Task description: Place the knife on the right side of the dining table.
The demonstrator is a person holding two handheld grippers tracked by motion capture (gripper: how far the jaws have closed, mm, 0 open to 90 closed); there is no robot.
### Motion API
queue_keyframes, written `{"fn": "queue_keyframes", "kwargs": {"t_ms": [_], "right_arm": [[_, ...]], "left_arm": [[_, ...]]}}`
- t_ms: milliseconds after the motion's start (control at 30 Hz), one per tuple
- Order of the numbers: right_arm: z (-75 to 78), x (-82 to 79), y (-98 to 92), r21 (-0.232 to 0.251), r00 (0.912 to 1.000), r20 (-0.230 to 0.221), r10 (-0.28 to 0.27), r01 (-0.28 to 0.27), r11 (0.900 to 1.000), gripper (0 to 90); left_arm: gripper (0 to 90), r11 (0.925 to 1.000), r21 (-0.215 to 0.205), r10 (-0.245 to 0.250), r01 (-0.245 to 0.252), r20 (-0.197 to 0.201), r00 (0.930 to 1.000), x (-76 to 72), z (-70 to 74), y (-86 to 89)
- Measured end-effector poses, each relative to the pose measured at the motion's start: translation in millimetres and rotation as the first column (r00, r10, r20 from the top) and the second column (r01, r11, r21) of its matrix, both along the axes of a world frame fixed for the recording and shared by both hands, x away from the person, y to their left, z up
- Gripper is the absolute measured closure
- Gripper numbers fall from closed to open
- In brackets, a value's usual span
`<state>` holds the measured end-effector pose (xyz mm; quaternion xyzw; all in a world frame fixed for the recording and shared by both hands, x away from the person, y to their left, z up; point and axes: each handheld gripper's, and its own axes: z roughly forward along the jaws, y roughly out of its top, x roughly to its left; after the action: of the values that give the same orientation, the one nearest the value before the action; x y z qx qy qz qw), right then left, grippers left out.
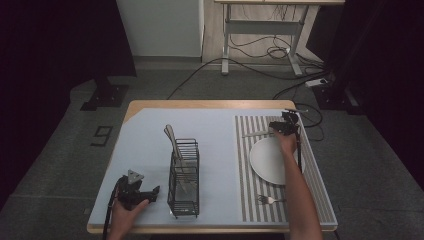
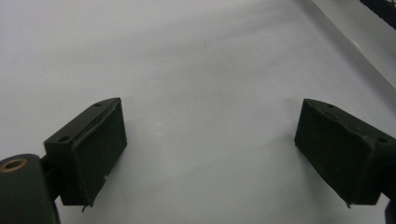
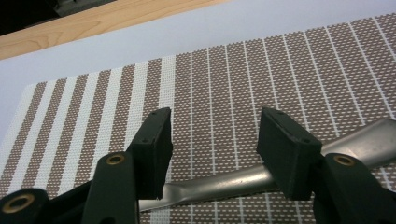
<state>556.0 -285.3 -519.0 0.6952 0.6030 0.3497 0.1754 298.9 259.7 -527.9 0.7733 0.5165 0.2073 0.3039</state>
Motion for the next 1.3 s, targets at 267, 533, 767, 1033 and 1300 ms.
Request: {"fn": "queue_keyframes", "kwargs": {"t_ms": [267, 533, 767, 1033, 1300], "right_arm": [[0.4, -1.6, -2.0, 0.011, 0.9999, -0.007, -0.014, 0.014, 1.000, 44.5], [0.8, -2.2, 0.9, -0.004, 0.9999, -0.008, -0.011, 0.011, 1.000, 40.4], [14.9, -11.7, 8.2, -0.007, 0.9982, 0.054, 0.023, -0.023, 1.000, 39.5], [34.2, -36.6, 13.3, 0.005, 0.9898, 0.116, 0.083, -0.084, 0.996, 36.4], [51.2, -72.5, 29.1, 0.013, 0.9702, 0.168, 0.174, -0.179, 0.984, 35.7]], "left_arm": [[8.6, 1.0000, 0.001, -0.001, 0.001, 0.000, 1.0000, 0.0, 0.0, 0.1], [8.6, 1.0000, 0.001, -0.001, 0.001, -0.001, 1.0000, 0.1, 0.1, 0.1], [8.6, 1.0000, 0.001, -0.001, 0.001, -0.001, 1.0000, 0.0, 0.1, 0.1], [8.6, 1.0000, 0.000, 0.000, 0.000, 0.000, 1.0000, 0.0, 0.0, 0.0], [8.6, 1.0000, 0.000, 0.000, 0.000, 0.000, 1.0000, 0.0, 0.0, 0.0]]}}
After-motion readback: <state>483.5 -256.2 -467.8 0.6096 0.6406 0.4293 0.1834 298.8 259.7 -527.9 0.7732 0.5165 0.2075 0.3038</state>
